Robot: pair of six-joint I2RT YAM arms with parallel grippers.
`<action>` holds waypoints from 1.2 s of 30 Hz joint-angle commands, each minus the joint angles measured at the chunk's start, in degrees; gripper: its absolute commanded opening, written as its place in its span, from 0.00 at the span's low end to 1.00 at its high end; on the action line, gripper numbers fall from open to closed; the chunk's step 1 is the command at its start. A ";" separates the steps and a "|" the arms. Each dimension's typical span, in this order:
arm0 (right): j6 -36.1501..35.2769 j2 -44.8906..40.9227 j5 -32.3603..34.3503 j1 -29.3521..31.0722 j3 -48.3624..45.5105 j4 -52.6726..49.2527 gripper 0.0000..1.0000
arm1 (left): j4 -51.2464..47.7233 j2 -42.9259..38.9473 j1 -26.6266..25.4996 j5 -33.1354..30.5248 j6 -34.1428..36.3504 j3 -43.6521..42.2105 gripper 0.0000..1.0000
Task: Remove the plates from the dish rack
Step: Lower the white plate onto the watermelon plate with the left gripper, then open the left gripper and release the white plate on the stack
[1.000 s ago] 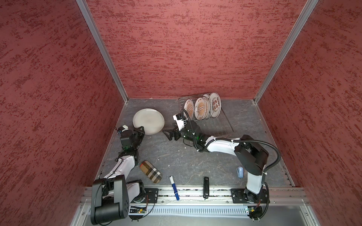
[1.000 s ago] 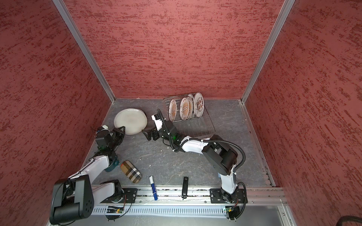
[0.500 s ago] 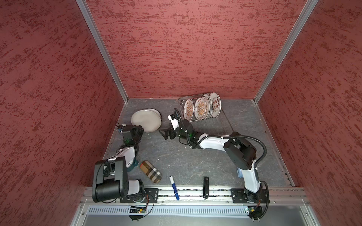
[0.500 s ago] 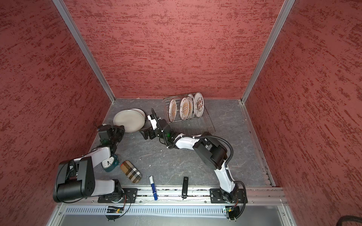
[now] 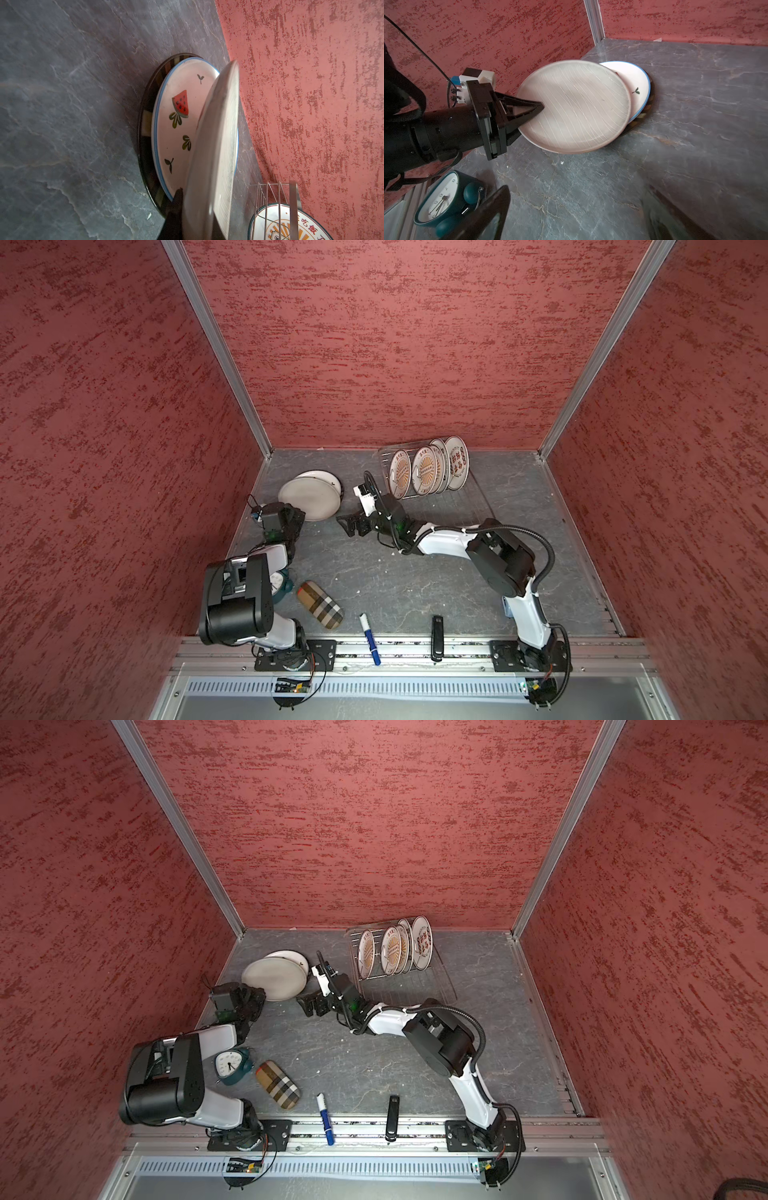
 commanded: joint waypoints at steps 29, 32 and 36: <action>-1.12 1.03 1.54 0.37 0.57 0.35 0.99 | 7.76 12.22 1.43 3.08 -3.60 10.17 0.19; -1.19 0.79 1.61 0.36 0.43 0.04 0.99 | 7.32 12.92 1.66 2.92 -3.68 10.43 0.23; -1.21 0.24 1.71 0.37 -0.38 0.52 0.99 | 5.25 12.89 1.69 1.13 -2.72 10.61 0.27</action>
